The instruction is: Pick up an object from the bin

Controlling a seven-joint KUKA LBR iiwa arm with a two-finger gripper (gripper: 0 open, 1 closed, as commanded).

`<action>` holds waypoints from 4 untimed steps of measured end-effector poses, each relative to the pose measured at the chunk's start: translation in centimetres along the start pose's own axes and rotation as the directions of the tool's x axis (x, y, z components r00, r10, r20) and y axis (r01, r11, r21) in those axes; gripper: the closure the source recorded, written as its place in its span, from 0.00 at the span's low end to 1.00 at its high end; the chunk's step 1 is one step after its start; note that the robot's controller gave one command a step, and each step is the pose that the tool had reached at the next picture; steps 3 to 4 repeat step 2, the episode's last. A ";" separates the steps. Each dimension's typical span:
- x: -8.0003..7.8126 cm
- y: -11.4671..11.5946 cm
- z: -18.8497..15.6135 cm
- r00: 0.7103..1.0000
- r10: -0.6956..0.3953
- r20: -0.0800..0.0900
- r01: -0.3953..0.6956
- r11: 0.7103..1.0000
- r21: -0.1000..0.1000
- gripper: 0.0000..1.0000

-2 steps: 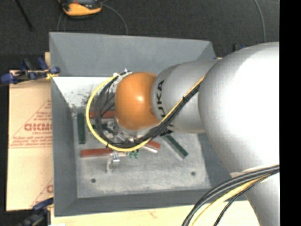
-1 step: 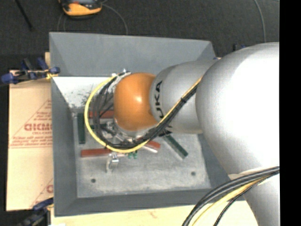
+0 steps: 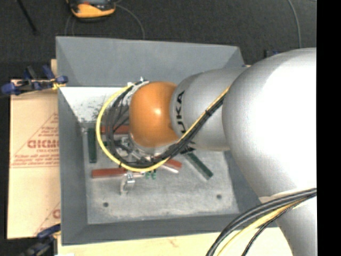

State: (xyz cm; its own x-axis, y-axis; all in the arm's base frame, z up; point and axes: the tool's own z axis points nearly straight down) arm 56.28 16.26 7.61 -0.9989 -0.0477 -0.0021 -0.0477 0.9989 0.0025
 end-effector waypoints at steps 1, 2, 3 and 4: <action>0.0 0.3 -0.5 1.000 0.004 -0.007 -0.004 1.000 0.000 1.00; 0.0 0.3 -0.5 1.000 0.004 -0.007 -0.004 1.000 0.000 1.00; 0.0 0.3 -0.5 1.000 0.004 -0.007 -0.004 1.000 0.000 1.00; 0.0 0.3 -0.5 1.000 0.004 -0.007 -0.004 1.000 0.000 1.00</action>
Offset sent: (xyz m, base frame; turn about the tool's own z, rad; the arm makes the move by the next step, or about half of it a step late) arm 0.0000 0.0000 0.0000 0.0000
